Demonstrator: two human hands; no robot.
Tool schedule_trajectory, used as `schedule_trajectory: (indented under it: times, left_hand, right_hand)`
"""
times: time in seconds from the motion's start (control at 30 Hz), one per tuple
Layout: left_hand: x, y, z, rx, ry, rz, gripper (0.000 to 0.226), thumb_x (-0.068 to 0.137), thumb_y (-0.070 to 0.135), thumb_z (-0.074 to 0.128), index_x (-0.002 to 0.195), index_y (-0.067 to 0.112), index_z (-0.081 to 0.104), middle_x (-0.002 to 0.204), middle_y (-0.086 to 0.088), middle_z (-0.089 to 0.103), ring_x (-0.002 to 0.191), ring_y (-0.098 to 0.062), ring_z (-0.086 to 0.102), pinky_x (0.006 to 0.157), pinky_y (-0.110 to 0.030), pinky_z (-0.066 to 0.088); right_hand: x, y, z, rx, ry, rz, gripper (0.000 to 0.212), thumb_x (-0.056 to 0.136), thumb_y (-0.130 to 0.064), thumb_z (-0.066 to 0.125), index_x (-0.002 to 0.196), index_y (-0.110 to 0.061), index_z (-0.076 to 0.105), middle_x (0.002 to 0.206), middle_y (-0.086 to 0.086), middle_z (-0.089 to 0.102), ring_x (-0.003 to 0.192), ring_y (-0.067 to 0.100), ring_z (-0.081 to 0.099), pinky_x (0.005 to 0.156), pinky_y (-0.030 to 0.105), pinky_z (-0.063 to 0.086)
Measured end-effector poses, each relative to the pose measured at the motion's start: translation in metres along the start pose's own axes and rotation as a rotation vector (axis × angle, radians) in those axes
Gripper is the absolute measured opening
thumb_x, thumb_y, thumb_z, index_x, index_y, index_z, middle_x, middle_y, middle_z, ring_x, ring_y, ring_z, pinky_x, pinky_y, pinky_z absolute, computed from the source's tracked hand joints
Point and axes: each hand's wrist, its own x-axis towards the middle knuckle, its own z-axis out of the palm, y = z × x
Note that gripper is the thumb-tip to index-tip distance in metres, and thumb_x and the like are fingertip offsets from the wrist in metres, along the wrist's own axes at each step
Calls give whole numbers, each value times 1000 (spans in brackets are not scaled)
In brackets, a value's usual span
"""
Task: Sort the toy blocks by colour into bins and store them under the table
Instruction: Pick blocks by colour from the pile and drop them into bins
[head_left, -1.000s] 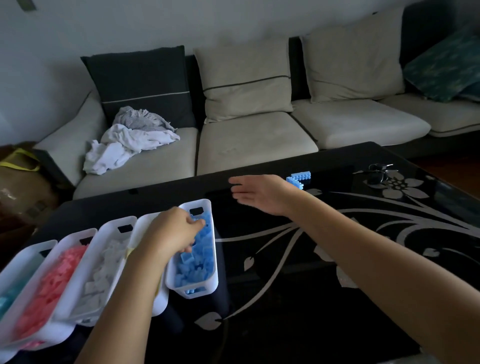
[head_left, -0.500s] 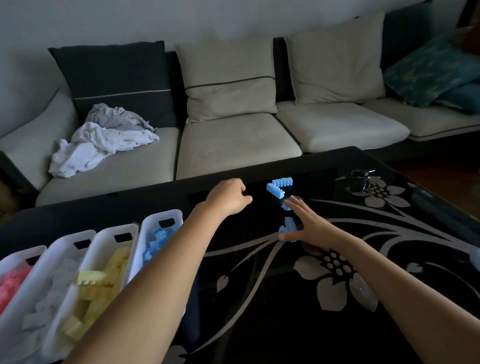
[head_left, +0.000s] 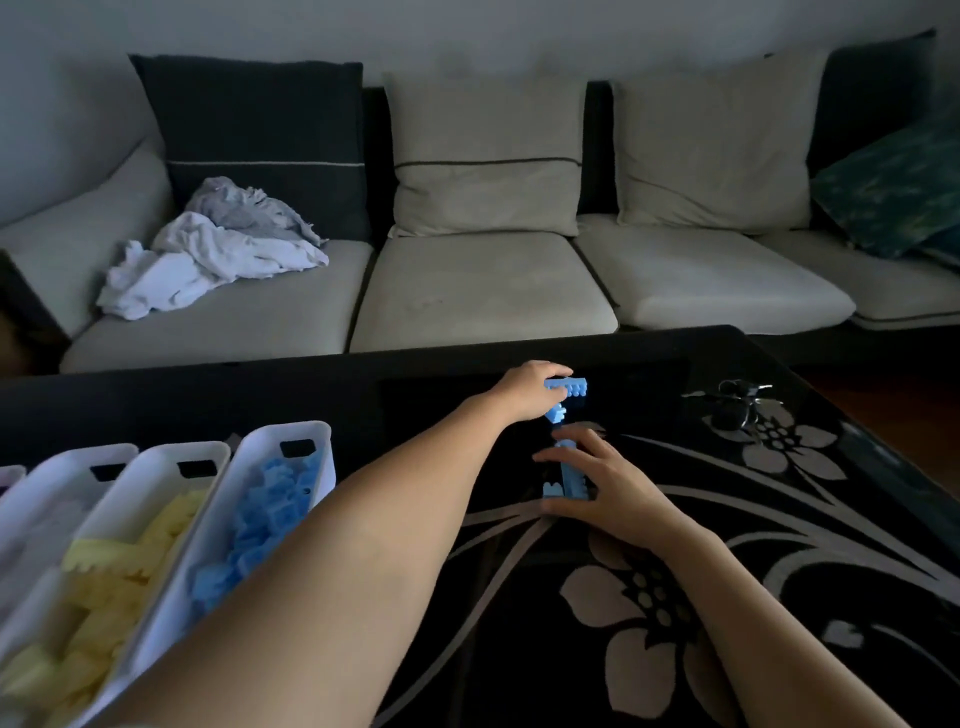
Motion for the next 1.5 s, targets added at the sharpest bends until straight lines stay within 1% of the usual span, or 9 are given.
schedule_trajectory:
  times: [0.17, 0.33, 0.7, 0.9, 1.17, 1.27, 1.37, 1.43, 1.5]
  left_hand:
    - [17, -5, 12, 125, -69, 47, 29, 92, 32, 53, 119, 28, 61, 135, 4, 48, 123, -20, 47, 105, -42, 39]
    - [7, -18, 19, 193, -29, 68, 22, 90, 31, 56, 109, 23, 59, 133, -2, 48, 120, -22, 46, 100, -40, 40]
    - [-70, -15, 31, 524, 47, 16, 27, 100, 39, 33, 112, 18, 46, 117, -13, 44, 100, -27, 46, 89, -39, 36]
    - [-118, -1, 16, 359, -86, -131, 29, 100, 38, 31, 113, 17, 47, 119, -13, 45, 97, -28, 50, 90, -42, 42]
    - [-197, -26, -80, 264, 260, -225, 29, 98, 37, 33, 107, 15, 50, 112, -19, 54, 103, -35, 51, 86, -39, 40]
    - [-241, -44, -95, 255, 256, -355, 22, 97, 38, 34, 92, 21, 47, 107, -14, 52, 89, -30, 50, 74, -33, 36]
    - [-282, -55, -93, 317, 209, -418, 21, 99, 38, 33, 85, 24, 41, 96, -8, 46, 74, -22, 46, 61, -31, 32]
    - [-300, -61, -89, 373, 211, -373, 25, 99, 40, 34, 85, 22, 43, 87, -4, 49, 70, -20, 50, 55, -31, 32]
    - [-310, -66, -91, 325, 148, -344, 28, 99, 40, 36, 87, 20, 51, 83, -2, 55, 75, -19, 56, 60, -30, 38]
  right_hand:
    - [1, 5, 3, -72, 113, -14, 31, 88, -45, 58, 117, -36, 54, 128, -11, 35, 115, 6, 31, 97, 23, 36]
    - [-1, 5, 4, -124, 82, -21, 33, 89, -47, 54, 119, -35, 55, 125, -9, 38, 115, 10, 32, 97, 24, 32]
    - [-5, -7, 8, -296, 350, 423, 27, 95, -38, 47, 115, -21, 53, 115, 4, 50, 111, 24, 46, 92, 37, 39]
    - [-24, -20, 10, -275, 369, 460, 24, 95, -35, 47, 108, -16, 55, 111, 3, 52, 108, 24, 49, 87, 38, 40]
    - [-36, -50, 5, 251, 441, 430, 16, 92, -31, 57, 93, -15, 61, 92, -1, 57, 86, 17, 56, 69, 28, 44]
    - [-21, -91, 0, 692, 354, 479, 22, 92, -32, 56, 97, -12, 63, 85, 3, 60, 82, 18, 57, 65, 24, 43]
    - [4, -148, -5, 1049, 140, 484, 22, 91, -32, 57, 102, -14, 62, 96, 6, 60, 87, 17, 58, 81, 28, 48]
    - [25, -185, -4, 1154, 68, 479, 18, 91, -31, 59, 99, -15, 63, 97, 5, 59, 90, 17, 57, 91, 33, 49]
    - [44, -220, 2, 1155, 42, 410, 15, 91, -28, 59, 88, -14, 62, 85, 3, 58, 80, 15, 56, 80, 28, 48]
